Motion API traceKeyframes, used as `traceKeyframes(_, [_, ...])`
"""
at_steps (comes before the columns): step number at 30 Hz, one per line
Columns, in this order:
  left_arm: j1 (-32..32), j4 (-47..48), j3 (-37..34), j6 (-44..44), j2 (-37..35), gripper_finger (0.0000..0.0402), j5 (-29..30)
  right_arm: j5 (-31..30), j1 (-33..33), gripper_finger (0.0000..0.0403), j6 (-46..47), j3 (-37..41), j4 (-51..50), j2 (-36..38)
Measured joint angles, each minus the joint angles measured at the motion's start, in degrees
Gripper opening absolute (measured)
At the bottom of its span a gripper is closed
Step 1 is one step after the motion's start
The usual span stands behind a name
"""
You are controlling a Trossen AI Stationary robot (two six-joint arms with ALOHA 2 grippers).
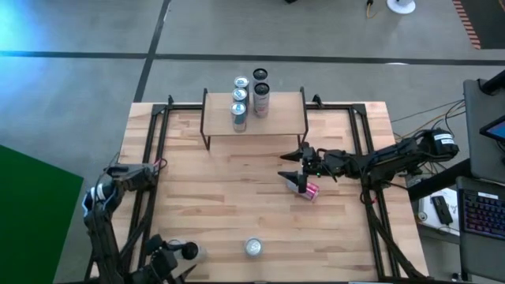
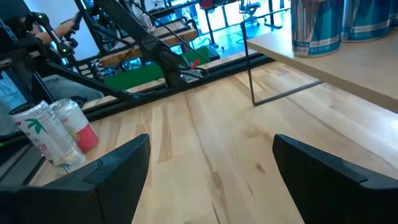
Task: Place canned beverage on shelf
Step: Align the white-pink soda can with the other white-pink soda can on the shelf
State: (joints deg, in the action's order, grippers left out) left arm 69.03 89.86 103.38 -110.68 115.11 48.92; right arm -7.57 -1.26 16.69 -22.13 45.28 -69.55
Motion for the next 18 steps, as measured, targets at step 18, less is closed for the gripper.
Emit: traceKeyframes(18, [-0.83,0.18,-12.96,-3.49,-2.81,0.0338,-4.97,-0.06,-0.63,0.0326,1.79,0.26,-2.28,0.01])
